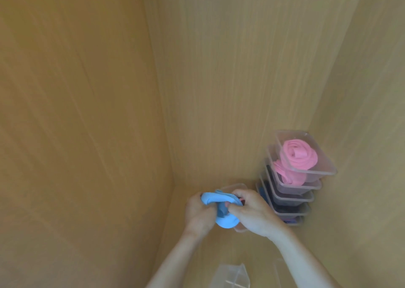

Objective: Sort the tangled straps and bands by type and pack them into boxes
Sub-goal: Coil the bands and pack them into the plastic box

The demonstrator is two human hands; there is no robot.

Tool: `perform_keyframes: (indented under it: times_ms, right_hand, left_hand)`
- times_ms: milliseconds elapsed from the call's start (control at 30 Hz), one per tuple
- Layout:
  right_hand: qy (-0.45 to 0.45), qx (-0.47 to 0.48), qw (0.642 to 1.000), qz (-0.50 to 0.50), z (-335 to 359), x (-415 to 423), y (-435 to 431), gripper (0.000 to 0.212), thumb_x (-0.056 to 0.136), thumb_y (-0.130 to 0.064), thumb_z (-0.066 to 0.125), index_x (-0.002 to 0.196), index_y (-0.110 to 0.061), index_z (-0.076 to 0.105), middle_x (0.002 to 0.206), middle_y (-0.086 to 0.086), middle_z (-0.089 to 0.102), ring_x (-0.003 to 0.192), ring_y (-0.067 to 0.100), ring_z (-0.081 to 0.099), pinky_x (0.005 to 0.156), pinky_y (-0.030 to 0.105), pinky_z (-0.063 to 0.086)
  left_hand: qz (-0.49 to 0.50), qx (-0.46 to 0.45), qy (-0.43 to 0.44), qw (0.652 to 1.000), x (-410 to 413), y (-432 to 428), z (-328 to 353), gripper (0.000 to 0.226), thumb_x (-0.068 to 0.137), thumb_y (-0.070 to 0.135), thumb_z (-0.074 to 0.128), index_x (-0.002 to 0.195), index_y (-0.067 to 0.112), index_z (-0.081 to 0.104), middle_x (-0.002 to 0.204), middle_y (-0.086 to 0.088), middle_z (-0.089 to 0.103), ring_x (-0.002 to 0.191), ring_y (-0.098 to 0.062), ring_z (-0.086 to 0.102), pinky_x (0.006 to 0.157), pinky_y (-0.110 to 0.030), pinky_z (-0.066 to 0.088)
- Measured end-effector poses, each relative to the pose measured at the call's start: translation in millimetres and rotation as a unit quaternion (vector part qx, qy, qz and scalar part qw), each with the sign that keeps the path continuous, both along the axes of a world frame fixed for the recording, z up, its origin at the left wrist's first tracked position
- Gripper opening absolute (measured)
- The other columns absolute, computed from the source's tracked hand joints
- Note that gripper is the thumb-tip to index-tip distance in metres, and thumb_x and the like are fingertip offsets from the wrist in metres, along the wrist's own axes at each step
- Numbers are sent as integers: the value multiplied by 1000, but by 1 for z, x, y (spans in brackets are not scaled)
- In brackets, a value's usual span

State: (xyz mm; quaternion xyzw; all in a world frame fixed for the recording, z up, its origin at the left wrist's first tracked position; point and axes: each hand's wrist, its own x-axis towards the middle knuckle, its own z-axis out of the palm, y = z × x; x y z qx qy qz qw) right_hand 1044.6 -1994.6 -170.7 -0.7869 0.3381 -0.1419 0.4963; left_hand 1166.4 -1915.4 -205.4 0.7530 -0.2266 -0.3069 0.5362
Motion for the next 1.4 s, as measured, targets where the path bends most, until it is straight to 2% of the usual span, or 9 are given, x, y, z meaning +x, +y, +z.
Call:
perform_keyframes:
  times_ms: [100,233,400,600,800,1033,1167,1267,1400]
  right_hand:
    - [-33,41,996,-66,-8,-1,2,4,84,0,61,85,-1,64,83,1,64,67,32,60,56,45,54]
    - [-34,76,990,-110,-14,0,4,10,82,0,62,86,-8,65,98,2,66,68,34,65,57,61,55]
    - [-73,143,980,-115,-16,-4,6,12,87,-1,63,87,-10,69,79,10,69,66,28,55,61,44,46]
    - [-121,142,978,-93,-19,-3,10,7,91,0,65,88,-6,65,78,-2,70,67,7,64,57,18,50]
    - [-106,133,984,-52,-27,-9,7,11,90,-8,63,82,-16,61,72,-5,64,73,15,59,69,34,47]
    - [-133,150,978,-64,-44,-7,3,10,93,3,59,95,-7,63,84,2,72,75,11,66,64,20,50]
    - [-148,146,976,-67,-53,-5,2,14,94,3,60,101,-8,65,85,-1,71,73,9,65,62,16,48]
    - [-144,106,981,-71,-59,-6,5,20,94,1,61,101,-15,68,86,-3,71,70,8,63,61,17,46]
    - [-152,-4,986,-63,-64,-5,10,27,91,2,62,104,-21,68,97,-4,72,87,11,69,74,20,54]
  left_hand:
    - [37,-19,-11,999,2,0,4,23,74,-6,51,85,8,66,79,-4,70,66,-12,61,59,-23,49]
    - [41,-47,8,998,1,4,8,27,76,-10,49,91,5,66,82,-6,71,70,-13,61,60,-21,49]
    - [-36,-81,68,994,5,10,10,30,79,-9,51,101,1,67,94,-15,74,82,-19,68,77,-39,57]
    - [-89,-96,68,989,6,15,13,55,50,29,72,99,5,67,80,2,69,70,-8,63,62,-21,53]
    - [-81,-44,61,994,5,13,6,21,81,-1,62,97,11,68,74,7,72,67,-4,65,58,-15,51]
    - [-81,-16,77,994,7,13,2,24,83,4,58,97,16,72,84,1,76,70,-4,68,60,-17,52]
    - [-91,-49,155,982,9,13,0,30,75,2,51,98,1,71,86,-11,71,79,-21,65,76,-36,52]
    - [-82,-55,222,970,12,11,-1,27,84,-9,46,98,-6,69,91,-18,69,82,-25,66,77,-39,54]
    - [-75,-46,311,946,17,6,0,29,88,-11,45,97,-5,72,98,-22,73,87,-28,72,88,-44,56]
